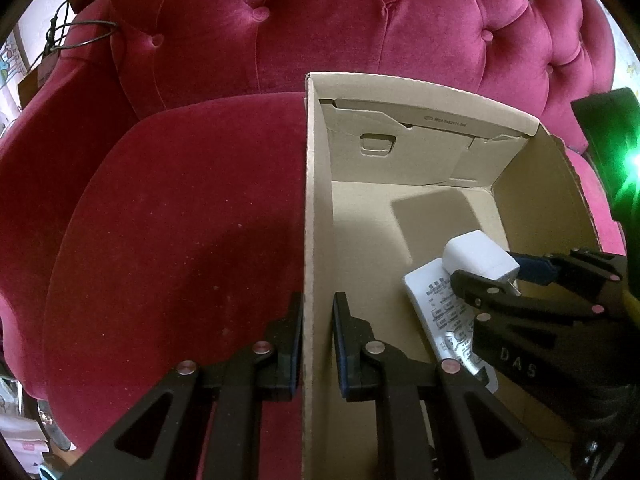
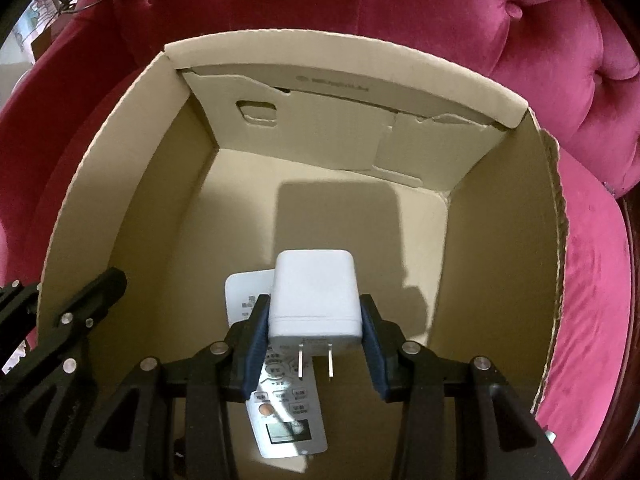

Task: Organize rigid objects
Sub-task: 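Open the right gripper to release the charger beside the remote, then move the right gripper back over the small white adapter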

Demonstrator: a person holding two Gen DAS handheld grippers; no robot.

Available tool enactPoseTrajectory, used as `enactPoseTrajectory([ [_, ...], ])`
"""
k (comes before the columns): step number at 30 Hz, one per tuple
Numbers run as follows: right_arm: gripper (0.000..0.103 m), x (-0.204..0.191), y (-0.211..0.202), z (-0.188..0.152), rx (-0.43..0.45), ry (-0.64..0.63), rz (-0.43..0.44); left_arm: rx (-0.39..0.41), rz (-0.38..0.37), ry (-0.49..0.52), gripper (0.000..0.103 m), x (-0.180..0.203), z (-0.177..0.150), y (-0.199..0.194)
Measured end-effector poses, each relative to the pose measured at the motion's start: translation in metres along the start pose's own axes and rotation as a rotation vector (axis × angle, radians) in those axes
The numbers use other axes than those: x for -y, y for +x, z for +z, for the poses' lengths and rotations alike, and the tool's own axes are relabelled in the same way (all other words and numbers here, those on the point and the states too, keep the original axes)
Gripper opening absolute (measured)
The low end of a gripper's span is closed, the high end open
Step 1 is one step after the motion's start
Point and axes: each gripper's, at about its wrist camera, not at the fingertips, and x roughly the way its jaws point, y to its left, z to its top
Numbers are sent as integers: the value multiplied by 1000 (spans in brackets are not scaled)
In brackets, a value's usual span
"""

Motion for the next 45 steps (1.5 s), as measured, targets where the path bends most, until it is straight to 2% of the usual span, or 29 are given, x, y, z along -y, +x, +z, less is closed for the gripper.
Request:
enactPoseTrajectory([
  [7, 47, 1, 1, 0, -5, 10, 10, 0, 1, 1, 15, -1, 0, 0],
  [11, 62, 6, -2, 1, 5, 24, 22, -1, 2, 4, 15, -1, 0, 1],
  [33, 66, 6, -59, -1, 129, -17, 9, -2, 17, 8, 15, 3, 1, 2],
  [45, 90, 24, -92, -7, 192, 0, -25, -2, 24, 11, 15, 4, 0, 2],
])
